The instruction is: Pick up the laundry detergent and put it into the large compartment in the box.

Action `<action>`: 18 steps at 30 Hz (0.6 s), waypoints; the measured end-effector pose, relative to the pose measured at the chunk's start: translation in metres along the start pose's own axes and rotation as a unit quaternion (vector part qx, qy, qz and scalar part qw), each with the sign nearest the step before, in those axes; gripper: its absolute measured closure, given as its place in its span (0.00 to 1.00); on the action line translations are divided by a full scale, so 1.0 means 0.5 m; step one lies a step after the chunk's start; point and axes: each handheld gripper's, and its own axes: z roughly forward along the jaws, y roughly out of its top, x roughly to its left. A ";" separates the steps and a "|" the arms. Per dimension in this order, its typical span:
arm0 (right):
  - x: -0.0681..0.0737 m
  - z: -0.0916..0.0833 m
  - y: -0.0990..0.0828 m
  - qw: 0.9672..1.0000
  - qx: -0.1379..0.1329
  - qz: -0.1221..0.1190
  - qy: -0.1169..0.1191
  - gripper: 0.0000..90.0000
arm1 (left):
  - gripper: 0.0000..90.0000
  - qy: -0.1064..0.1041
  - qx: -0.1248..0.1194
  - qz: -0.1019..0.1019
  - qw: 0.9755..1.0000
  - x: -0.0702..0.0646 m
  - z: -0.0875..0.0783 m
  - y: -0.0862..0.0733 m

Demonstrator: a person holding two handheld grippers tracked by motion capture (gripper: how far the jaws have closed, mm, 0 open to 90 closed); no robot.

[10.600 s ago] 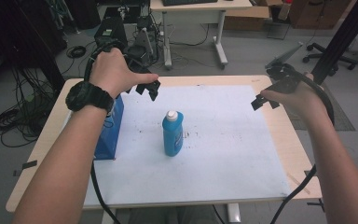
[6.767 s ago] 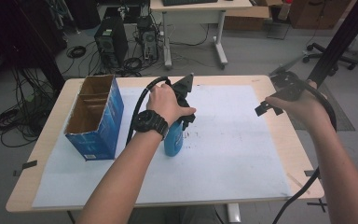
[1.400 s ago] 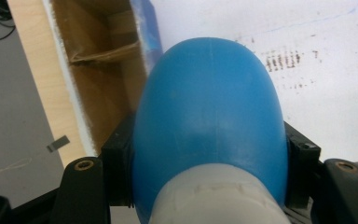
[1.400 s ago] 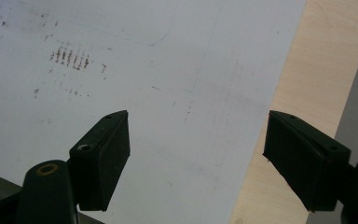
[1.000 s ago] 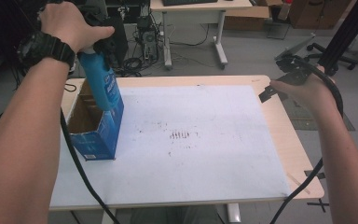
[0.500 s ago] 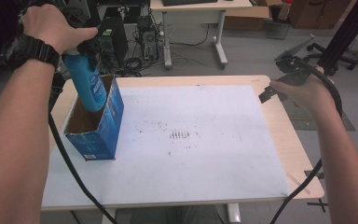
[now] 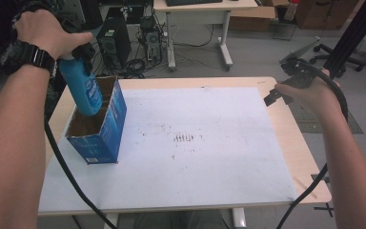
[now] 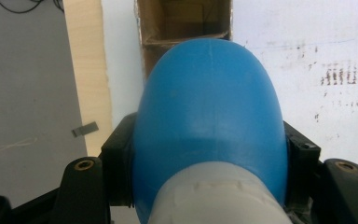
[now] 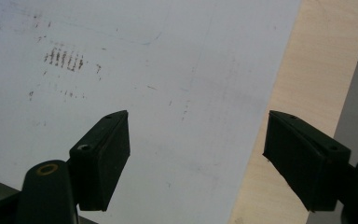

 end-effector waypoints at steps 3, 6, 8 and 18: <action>0.002 0.001 0.001 1.000 0.000 -0.001 0.000 0.25 | 0.42 0.001 0.001 0.000 1.000 0.003 0.009 0.000; 0.002 0.003 0.001 1.000 0.002 -0.002 0.000 0.25 | 0.42 -0.002 0.004 -0.001 1.000 0.005 0.023 0.000; 0.003 0.005 0.001 1.000 0.004 -0.002 0.000 0.25 | 0.42 -0.004 0.007 0.001 1.000 0.007 0.034 0.000; 0.006 0.010 -0.001 1.000 0.005 -0.002 -0.001 0.25 | 0.42 -0.007 0.020 0.003 1.000 0.011 0.090 -0.001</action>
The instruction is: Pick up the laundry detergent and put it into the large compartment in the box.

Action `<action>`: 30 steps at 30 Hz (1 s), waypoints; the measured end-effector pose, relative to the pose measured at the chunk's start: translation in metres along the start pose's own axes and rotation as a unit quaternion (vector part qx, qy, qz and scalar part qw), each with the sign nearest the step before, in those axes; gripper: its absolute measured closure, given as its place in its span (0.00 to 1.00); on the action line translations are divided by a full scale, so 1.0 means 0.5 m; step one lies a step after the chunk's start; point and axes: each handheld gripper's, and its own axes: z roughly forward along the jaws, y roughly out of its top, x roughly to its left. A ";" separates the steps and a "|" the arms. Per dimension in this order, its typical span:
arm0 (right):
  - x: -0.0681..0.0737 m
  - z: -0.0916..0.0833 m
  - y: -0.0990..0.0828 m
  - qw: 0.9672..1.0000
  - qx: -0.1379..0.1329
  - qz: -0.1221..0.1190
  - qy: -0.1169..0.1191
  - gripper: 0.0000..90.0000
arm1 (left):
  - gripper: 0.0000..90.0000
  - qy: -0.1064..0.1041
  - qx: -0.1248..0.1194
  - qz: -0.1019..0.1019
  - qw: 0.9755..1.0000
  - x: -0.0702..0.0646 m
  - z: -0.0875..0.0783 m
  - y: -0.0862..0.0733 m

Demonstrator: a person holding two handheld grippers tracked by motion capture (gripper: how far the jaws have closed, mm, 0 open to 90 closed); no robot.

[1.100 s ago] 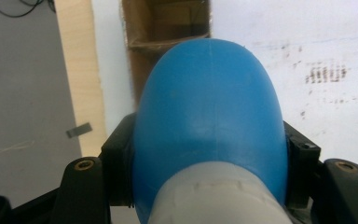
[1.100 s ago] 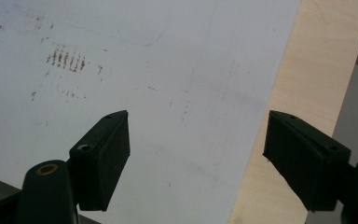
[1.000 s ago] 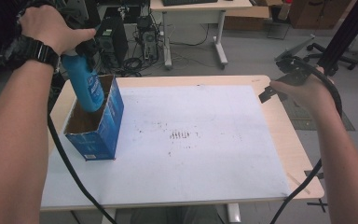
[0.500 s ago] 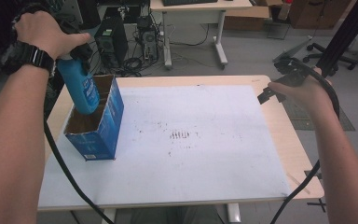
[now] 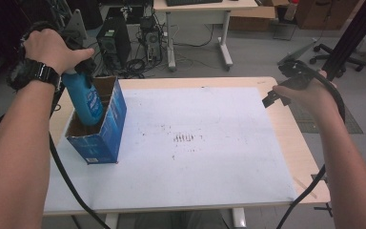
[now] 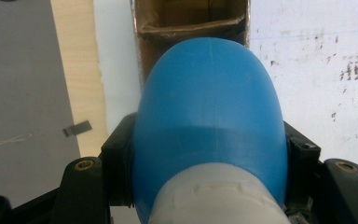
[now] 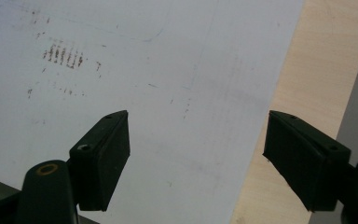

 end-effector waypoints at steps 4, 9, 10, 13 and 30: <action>0.003 0.004 0.000 1.000 0.003 -0.002 -0.001 0.25 | 0.42 -0.006 0.007 -0.001 1.000 0.004 0.024 0.000; 0.005 0.007 0.001 1.000 0.005 -0.005 -0.001 0.25 | 0.42 -0.005 0.017 -0.001 1.000 0.007 0.055 0.001; 0.004 0.007 0.001 1.000 0.005 -0.005 -0.002 0.25 | 0.42 -0.005 0.017 -0.003 1.000 0.008 0.058 0.001; 0.005 0.010 0.001 1.000 0.005 -0.003 -0.001 0.25 | 0.42 -0.007 0.024 -0.002 1.000 0.008 0.074 0.001; 0.004 0.020 0.001 1.000 0.008 -0.004 -0.001 0.25 | 0.42 -0.010 0.038 -0.004 0.999 0.012 0.148 0.001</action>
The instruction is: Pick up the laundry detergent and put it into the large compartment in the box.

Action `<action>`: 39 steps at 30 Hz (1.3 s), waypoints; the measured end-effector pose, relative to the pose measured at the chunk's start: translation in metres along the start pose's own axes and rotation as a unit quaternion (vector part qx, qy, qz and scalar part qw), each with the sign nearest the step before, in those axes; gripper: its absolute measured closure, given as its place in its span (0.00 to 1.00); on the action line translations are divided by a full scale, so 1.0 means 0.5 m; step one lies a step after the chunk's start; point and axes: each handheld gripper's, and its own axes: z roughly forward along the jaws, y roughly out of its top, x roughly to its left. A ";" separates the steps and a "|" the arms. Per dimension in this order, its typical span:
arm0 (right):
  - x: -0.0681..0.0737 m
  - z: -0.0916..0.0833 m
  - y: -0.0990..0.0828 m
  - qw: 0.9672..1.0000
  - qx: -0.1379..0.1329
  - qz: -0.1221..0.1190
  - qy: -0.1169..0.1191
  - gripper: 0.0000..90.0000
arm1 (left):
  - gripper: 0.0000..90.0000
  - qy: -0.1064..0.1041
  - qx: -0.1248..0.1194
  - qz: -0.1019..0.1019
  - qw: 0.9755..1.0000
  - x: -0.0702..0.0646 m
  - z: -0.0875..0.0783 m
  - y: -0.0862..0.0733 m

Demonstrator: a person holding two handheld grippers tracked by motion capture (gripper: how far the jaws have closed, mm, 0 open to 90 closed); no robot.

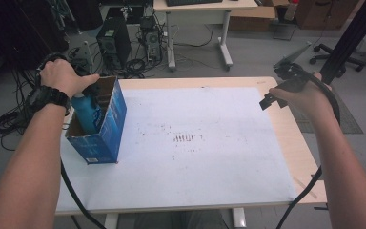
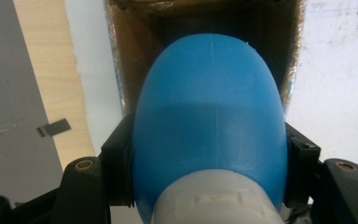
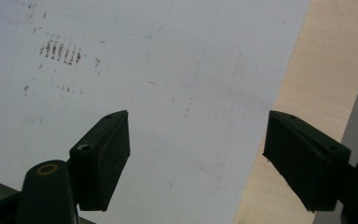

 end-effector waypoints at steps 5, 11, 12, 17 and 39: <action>0.002 0.002 0.000 1.000 0.002 -0.001 0.000 0.25 | 0.42 -0.002 0.010 0.002 1.000 -0.001 0.022 0.002; 0.005 0.003 0.002 1.000 0.003 -0.003 0.000 0.25 | 0.42 -0.006 0.013 0.001 1.000 -0.001 0.043 0.004; 0.005 0.003 0.002 1.000 0.003 -0.003 0.000 0.25 | 0.42 -0.006 0.013 0.002 1.000 -0.001 0.046 0.005; 0.005 0.003 0.001 1.000 0.004 -0.005 -0.002 0.25 | 0.42 -0.004 0.015 0.002 1.000 -0.001 0.060 0.006; 0.007 0.006 0.003 1.000 0.005 -0.006 -0.003 0.25 | 0.42 -0.009 0.017 0.005 1.000 -0.002 0.102 0.009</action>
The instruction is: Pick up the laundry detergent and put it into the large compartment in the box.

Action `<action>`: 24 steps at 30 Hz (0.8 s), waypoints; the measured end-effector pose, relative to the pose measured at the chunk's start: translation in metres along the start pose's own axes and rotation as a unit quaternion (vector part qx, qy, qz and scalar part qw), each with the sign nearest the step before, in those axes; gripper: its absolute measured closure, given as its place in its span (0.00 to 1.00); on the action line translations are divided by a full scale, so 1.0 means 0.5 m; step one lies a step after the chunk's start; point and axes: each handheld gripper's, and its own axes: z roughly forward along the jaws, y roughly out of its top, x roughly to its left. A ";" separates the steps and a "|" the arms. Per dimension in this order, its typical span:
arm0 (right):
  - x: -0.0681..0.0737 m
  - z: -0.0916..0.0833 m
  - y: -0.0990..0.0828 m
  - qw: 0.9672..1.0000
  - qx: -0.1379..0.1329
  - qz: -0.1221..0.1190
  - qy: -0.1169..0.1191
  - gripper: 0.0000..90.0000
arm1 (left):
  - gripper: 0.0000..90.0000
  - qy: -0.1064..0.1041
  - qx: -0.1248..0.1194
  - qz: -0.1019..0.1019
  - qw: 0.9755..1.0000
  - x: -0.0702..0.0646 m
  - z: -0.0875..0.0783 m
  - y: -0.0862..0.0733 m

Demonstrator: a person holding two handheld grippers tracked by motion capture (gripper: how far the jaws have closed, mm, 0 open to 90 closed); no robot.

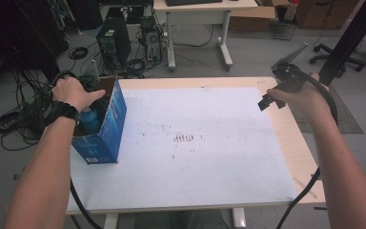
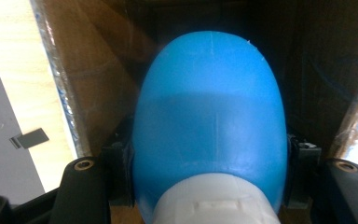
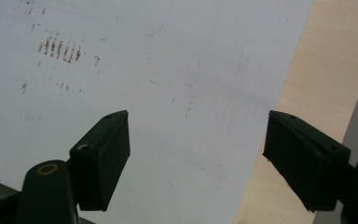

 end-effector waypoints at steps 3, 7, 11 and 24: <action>0.000 0.001 0.000 1.000 0.001 0.000 0.000 0.25 | 0.42 -0.001 0.001 0.000 1.000 0.000 0.003 0.000; -0.001 0.000 -0.002 1.000 0.000 0.002 0.000 0.25 | 0.42 0.000 0.001 0.003 1.000 -0.001 0.008 0.000; -0.003 -0.001 -0.004 1.000 0.000 0.001 -0.001 0.25 | 0.42 -0.001 0.001 0.003 1.000 -0.002 0.014 0.000; -0.002 0.004 -0.002 1.000 0.003 -0.001 -0.002 0.25 | 0.42 0.000 -0.005 0.006 1.000 -0.003 0.018 0.000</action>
